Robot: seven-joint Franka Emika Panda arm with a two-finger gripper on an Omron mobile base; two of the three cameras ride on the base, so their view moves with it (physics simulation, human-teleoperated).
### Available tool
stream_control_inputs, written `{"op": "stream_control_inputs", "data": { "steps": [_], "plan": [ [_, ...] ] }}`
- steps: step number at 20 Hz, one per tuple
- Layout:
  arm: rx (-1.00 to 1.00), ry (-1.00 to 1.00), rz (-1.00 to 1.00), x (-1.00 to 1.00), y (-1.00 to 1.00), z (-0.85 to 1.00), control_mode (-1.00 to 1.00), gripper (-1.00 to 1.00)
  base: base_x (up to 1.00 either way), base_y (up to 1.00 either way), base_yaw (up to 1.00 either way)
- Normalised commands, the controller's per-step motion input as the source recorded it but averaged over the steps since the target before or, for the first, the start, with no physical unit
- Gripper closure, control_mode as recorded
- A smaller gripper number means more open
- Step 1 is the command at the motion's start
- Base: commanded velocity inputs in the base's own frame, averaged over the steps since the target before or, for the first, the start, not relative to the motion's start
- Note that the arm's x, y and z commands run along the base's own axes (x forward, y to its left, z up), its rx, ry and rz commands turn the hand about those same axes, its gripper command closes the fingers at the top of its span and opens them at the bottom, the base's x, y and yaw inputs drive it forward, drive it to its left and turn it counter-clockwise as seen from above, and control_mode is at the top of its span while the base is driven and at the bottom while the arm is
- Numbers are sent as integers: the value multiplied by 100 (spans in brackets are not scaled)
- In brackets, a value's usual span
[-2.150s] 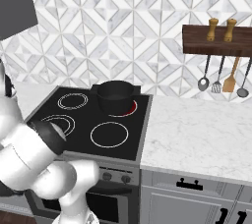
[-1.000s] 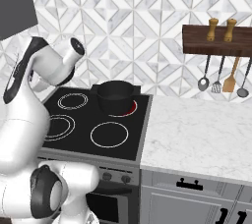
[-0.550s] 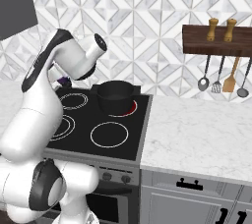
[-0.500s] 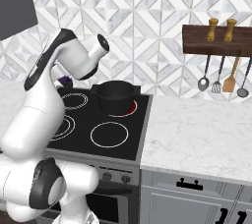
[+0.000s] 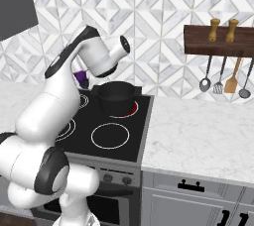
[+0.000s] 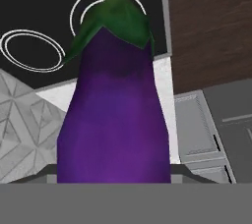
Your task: Put the broccoli and eggplant in the pot. Retrieve the spatula and lightly stir the vegetables in the pot.
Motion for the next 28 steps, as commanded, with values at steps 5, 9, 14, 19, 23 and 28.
{"op": "stream_control_inputs", "data": {
  "steps": [5, 9, 14, 19, 23, 28],
  "plan": [
    [0, 20, -4, 66, -34, -6, -100, 100, 0, 0, 0],
    [0, 4, 0, 55, -27, -24, -100, 100, 0, 0, 0],
    [0, 0, 0, 38, -10, -43, -100, 100, 0, 0, 0],
    [0, 6, 0, 52, 0, -50, -100, 100, 0, 0, 0],
    [0, 3, 0, 61, -4, -30, -100, 100, 0, 0, 0],
    [0, 4, 0, 50, -20, -35, -100, 100, 0, 0, 0]
  ]
}}
